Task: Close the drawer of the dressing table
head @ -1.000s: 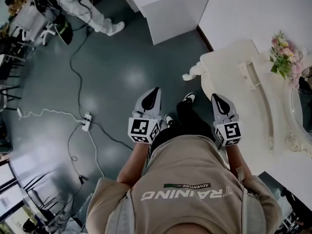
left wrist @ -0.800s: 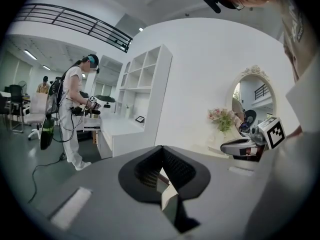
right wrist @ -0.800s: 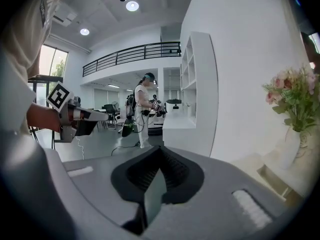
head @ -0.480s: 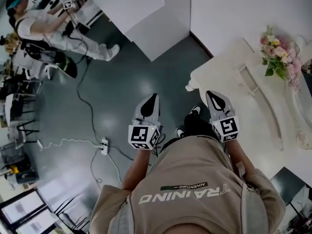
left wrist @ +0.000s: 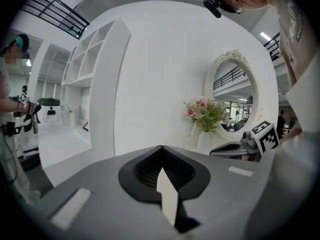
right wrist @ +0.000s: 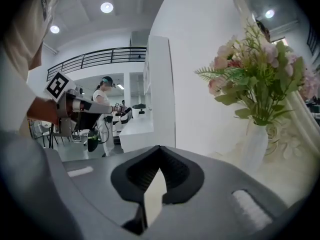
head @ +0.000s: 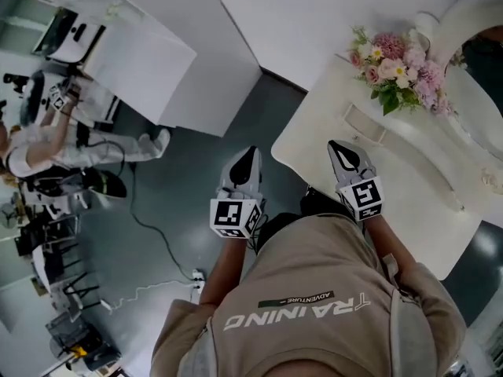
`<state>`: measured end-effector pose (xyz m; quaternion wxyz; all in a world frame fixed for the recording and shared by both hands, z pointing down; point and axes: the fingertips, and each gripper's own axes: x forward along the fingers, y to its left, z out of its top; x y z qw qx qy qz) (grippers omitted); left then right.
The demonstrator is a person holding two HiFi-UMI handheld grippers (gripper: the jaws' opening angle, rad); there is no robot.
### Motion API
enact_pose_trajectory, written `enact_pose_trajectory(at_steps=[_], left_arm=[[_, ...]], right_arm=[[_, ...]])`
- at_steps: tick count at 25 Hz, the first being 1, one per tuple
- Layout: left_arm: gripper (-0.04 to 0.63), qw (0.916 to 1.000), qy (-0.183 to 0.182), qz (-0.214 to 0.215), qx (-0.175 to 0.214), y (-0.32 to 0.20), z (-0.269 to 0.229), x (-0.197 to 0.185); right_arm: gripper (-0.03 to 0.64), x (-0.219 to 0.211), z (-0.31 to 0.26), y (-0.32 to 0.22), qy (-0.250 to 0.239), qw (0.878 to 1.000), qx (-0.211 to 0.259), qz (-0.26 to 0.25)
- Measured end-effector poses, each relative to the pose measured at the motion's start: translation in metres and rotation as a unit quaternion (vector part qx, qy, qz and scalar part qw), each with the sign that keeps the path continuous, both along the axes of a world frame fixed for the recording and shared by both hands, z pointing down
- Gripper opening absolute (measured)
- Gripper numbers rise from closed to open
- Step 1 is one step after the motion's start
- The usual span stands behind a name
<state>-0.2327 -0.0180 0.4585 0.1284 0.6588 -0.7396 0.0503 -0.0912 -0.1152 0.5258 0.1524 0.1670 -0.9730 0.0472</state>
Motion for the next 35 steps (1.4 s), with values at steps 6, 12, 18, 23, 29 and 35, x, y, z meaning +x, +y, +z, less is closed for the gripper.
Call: enact_pose_trajectory(at_steps=[6,12,18,23,29,35], left_arm=[[0.018,0.9963,0.010,0.085,-0.012,-0.051,-0.001,0.038],[0.018,0.9864,0.007,0.164,-0.013,-0.085,-0.003,0.066],[0.018,0.9720,0.018,0.233,-0.023,-0.102,0.009,0.092],[0.018,0.9554,0.019,0.294,-0.024,-0.109,0.017,0.105],[0.018,0.9396,0.026,0.339,-0.042,-0.106,0.036,0.111],[0.018,0.9249,0.037,0.373,-0.066,-0.110,0.057,0.123]], right_arm=[[0.002,0.049,-0.005,-0.023,0.004,0.997,-0.002,0.079],[0.003,0.100,-0.005,-0.032,0.011,0.984,-0.002,0.178],[0.003,0.132,-0.002,-0.025,0.023,0.967,0.001,0.252],[0.003,0.140,-0.015,-0.016,0.022,0.952,-0.002,0.304],[0.003,0.127,-0.045,-0.010,0.011,0.944,0.018,0.330],[0.002,0.127,-0.056,-0.007,0.002,0.933,0.029,0.358]])
